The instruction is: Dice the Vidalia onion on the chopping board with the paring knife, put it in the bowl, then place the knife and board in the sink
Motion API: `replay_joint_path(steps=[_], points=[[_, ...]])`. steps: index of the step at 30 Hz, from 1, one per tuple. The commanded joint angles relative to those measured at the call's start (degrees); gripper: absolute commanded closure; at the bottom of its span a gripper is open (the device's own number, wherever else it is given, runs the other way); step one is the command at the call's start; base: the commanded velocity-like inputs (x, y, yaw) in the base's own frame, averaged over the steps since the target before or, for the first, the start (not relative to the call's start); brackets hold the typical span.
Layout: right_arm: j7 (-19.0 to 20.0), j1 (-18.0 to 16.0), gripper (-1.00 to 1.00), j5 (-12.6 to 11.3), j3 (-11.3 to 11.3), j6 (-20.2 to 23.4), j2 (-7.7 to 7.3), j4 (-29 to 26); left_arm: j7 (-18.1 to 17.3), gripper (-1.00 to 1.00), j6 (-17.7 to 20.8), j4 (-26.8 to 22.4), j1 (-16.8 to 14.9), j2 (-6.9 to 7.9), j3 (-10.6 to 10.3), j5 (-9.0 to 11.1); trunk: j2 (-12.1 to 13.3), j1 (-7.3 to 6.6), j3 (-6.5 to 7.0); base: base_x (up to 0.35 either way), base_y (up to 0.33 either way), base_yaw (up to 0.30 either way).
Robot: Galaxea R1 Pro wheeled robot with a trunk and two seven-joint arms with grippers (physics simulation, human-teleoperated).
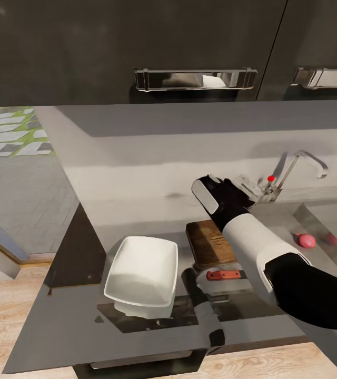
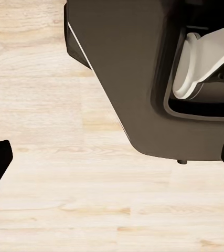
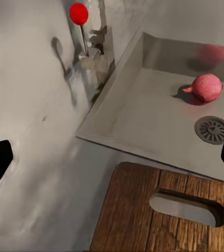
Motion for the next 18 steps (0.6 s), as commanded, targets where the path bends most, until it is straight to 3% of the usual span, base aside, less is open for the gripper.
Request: replay_joint_path(steps=[1, 6, 9, 10, 11, 18], points=[[0.16, -0.08, -1.00, -0.32, 1.06, -0.18, 0.00, -0.02, -0.07, -1.00, -0.06, -0.09, 0.04, -0.01, -0.01, 0.48, -0.11, 0.04, -0.10, 0.000, 0.000, 0.000], [5.50, 0.63, -1.00, -0.47, 5.20, 0.05, 0.00, -0.18, -0.07, -1.00, -0.06, -0.09, 0.04, 0.00, -0.01, 0.48, -0.11, 0.04, -0.10, 0.000, 0.000, 0.000], [10.26, 1.74, -1.00, -0.45, 5.90, 0.24, 0.00, -0.21, -0.09, -1.00, -0.05, -0.09, 0.04, -0.01, -0.01, 0.48, -0.11, 0.04, -0.10, 0.000, 0.000, 0.000], [14.66, 2.36, -1.00, -0.39, 6.13, 1.08, -0.07, -0.21, -0.07, -1.00, -0.05, -0.09, 0.04, 0.00, -0.01, 0.48, -0.11, 0.04, -0.10, 0.000, 0.000, 0.000], [16.16, 2.69, -1.00, -0.37, 6.17, 1.38, -0.13, -0.25, -0.07, -1.00, -0.05, -0.09, 0.04, 0.00, -0.01, 0.48, -0.11, 0.04, -0.10, 0.000, 0.000, 0.000], [22.25, 3.74, -1.00, -0.35, 6.23, 1.89, -0.49, -1.77, -0.06, -1.00, -0.04, -0.09, 0.04, 0.01, -0.01, 0.48, -0.11, 0.04, -0.10, 0.000, 0.000, 0.000]])
